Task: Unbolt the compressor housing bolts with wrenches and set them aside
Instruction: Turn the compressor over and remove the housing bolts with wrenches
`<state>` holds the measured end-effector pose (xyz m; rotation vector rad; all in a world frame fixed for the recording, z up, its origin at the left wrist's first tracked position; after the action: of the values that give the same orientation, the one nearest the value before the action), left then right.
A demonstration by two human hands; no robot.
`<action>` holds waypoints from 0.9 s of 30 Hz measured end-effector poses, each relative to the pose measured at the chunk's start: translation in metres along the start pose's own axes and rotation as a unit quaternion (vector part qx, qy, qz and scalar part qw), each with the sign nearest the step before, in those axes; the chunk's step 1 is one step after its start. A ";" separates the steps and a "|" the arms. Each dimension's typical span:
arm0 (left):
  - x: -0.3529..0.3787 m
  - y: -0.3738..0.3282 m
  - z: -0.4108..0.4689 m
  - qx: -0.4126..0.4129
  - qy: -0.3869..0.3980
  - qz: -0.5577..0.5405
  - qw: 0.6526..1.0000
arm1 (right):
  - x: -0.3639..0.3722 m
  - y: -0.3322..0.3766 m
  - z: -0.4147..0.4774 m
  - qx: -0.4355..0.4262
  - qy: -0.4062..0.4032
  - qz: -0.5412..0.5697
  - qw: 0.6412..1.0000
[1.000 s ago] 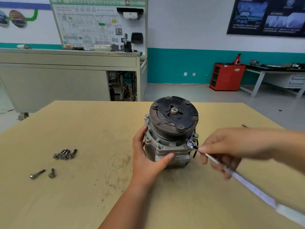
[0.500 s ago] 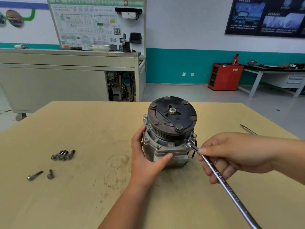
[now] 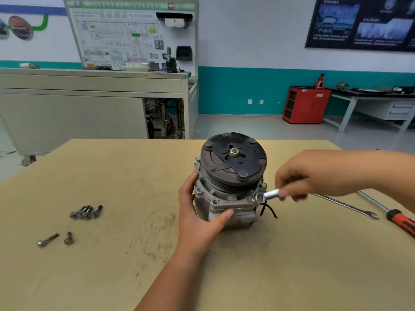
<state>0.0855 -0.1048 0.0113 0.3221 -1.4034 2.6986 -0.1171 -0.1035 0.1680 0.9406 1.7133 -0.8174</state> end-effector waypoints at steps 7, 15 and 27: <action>0.000 0.001 0.002 0.008 -0.005 0.000 1.000 | 0.043 0.018 -0.011 0.002 0.085 0.493 0.866; -0.001 0.003 0.002 0.017 -0.007 0.003 1.000 | 0.047 0.036 -0.004 0.019 0.115 0.544 0.831; -0.003 0.007 0.001 0.009 -0.002 0.011 1.000 | -0.001 -0.004 -0.010 0.035 0.005 0.124 0.992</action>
<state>0.0870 -0.1097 0.0060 0.3146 -1.3912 2.7306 -0.1249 -0.0972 0.1718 1.1793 1.5466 -0.7120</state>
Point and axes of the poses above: each hand's wrist, its own z-axis towards the middle knuckle, its own x-axis out of the palm, y = z × x, the point moved 2 cm from there along z, towards the middle knuckle, and after that the axes turned 11 degrees about -z, right-handed, at the moved point
